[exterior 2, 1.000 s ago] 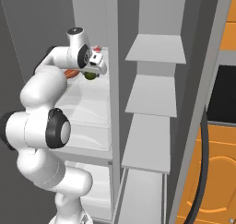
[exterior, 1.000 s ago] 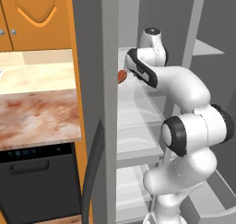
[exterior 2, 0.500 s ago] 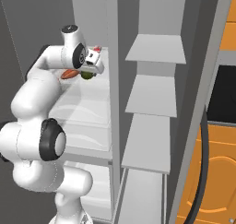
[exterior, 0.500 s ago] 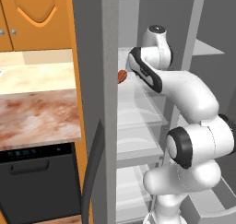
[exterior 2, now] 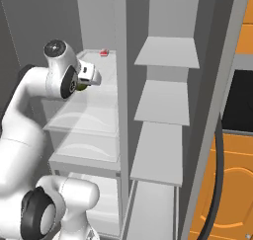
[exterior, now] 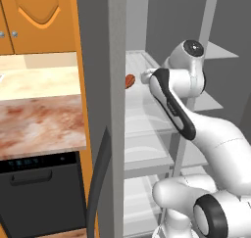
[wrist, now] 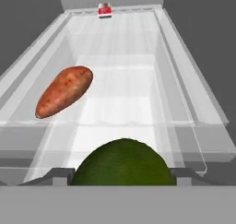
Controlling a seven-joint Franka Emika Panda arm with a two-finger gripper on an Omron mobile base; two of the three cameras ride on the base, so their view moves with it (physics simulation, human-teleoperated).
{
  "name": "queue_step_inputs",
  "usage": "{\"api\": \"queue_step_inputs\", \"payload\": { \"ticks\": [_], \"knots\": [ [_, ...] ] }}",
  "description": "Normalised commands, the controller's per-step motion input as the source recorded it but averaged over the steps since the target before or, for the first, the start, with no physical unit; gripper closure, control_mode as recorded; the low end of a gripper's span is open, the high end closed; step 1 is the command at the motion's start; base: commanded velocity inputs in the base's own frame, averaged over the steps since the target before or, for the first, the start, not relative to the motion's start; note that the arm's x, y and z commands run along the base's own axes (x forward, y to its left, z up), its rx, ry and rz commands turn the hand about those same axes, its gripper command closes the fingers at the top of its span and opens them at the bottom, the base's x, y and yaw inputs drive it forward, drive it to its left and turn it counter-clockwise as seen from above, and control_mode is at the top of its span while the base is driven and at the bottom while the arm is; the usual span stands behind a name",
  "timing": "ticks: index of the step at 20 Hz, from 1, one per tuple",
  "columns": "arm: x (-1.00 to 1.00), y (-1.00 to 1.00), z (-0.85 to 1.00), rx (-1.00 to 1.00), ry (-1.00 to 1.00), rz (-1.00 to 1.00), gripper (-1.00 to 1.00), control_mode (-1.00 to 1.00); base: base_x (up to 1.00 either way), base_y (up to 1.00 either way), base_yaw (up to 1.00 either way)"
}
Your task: Take the sweet potato and lime from the fridge shelf and place them in the freezer drawer to begin freezing them.
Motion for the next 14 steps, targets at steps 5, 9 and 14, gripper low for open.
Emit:
{"api": "queue_step_inputs", "payload": {
  "ticks": [5, 9, 14],
  "knots": [
    [-1.00, 0.03, 0.07, -0.02, 0.09, 0.03, 1.00, -1.00, 0.00, 0.00, 0.00],
    [-1.00, 0.18, -0.38, -0.16, 0.33, 0.09, 1.00, -1.00, 0.00, 0.00, 0.00],
    [-0.41, 0.03, -0.27, -0.12, 0.17, 0.07, 1.00, -1.00, 0.00, 0.00, 0.00]
  ]
}}
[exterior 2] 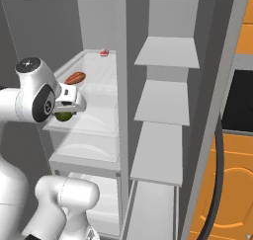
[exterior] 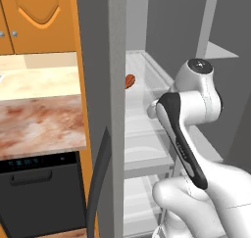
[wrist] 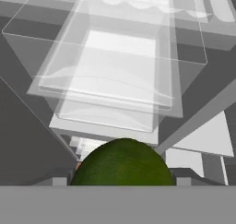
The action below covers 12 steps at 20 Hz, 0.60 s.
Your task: Take the sweet potato and lime from the fridge shelf and place them in the freezer drawer to begin freezing them.
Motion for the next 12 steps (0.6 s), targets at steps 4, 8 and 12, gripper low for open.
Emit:
{"api": "queue_step_inputs", "payload": {
  "ticks": [4, 8, 12],
  "knots": [
    [0.00, 0.00, 0.00, 0.00, 0.00, 0.00, 1.00, -1.00, 0.00, 0.00, 0.00],
    [-0.27, 0.00, -0.02, 0.00, 0.01, 0.00, 1.00, 1.00, -0.17, 0.02, 0.00],
    [0.00, 0.00, 0.00, 0.00, 0.00, 0.00, 1.00, 1.00, -0.79, 0.05, -0.09]
  ]
}}
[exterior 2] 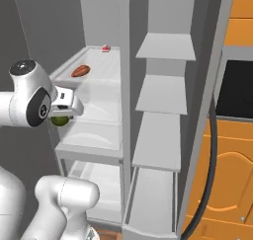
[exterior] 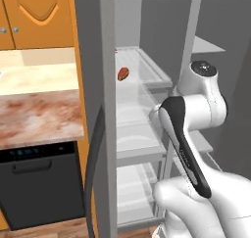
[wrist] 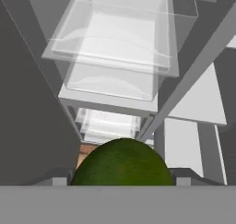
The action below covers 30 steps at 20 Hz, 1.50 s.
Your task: Take the sweet potato and lime from the fridge shelf and place them in the freezer drawer to begin freezing them.
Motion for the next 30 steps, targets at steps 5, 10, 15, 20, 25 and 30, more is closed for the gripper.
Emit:
{"api": "queue_step_inputs", "payload": {
  "ticks": [5, 10, 15, 20, 25, 30],
  "knots": [
    [0.00, 0.00, 0.00, 0.00, 0.00, 0.00, 1.00, 1.00, -0.55, 0.04, -0.23],
    [0.00, 0.00, 0.00, 0.00, 0.00, 0.00, 1.00, 1.00, -0.09, 0.00, -0.39],
    [0.00, -0.22, -0.03, 0.00, 0.05, -0.13, 1.00, -1.00, 0.00, -0.02, -0.15],
    [0.22, -0.77, -0.41, -0.01, 0.18, -0.14, 1.00, -1.00, 0.00, 0.00, 0.00],
    [0.58, -0.54, -0.62, 0.00, 0.20, -0.12, 1.00, -1.00, 0.00, 0.00, 0.00],
    [0.57, -0.50, -0.84, 0.03, 0.22, -0.06, 1.00, -1.00, 0.00, 0.00, 0.00]
  ]
}}
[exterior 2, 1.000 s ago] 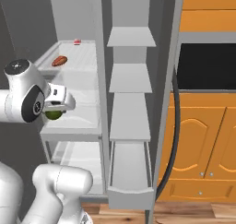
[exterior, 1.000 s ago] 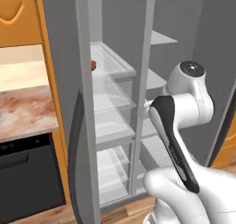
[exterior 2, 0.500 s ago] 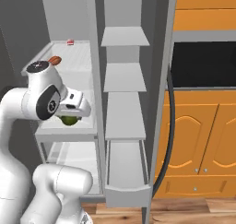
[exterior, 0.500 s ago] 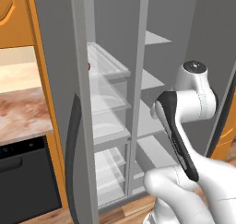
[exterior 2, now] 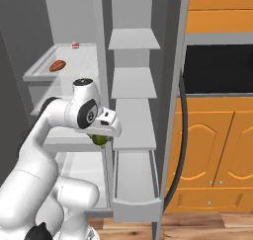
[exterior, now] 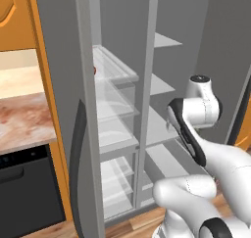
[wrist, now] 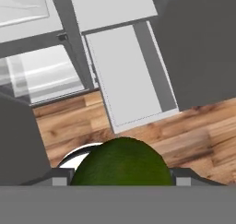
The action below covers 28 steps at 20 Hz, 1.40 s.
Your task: Take the sweet potato and lime from the fridge shelf and place them in the freezer drawer to begin freezing them.
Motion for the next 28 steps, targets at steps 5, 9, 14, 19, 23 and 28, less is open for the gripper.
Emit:
{"api": "queue_step_inputs", "payload": {
  "ticks": [5, 9, 14, 19, 23, 28],
  "knots": [
    [0.48, -0.25, -1.00, 0.03, 0.22, -0.06, 1.00, -1.00, 0.00, 0.00, 0.00],
    [0.40, -0.24, -0.98, 0.02, 0.18, -0.05, 1.00, -1.00, 0.00, 0.00, 0.00],
    [0.50, -0.14, -0.58, 0.00, 0.13, -0.04, 1.00, -1.00, 0.00, 0.00, 0.00],
    [0.05, -0.11, -0.18, 0.00, 0.15, -0.03, 1.00, -1.00, 0.00, 0.00, 0.00],
    [0.00, -0.02, -0.21, 0.00, 0.17, -0.04, 1.00, -1.00, 0.00, 0.00, 0.00],
    [0.02, -0.11, -0.50, 0.00, 0.08, -0.04, 1.00, -1.00, 0.00, 0.00, 0.00]
  ]
}}
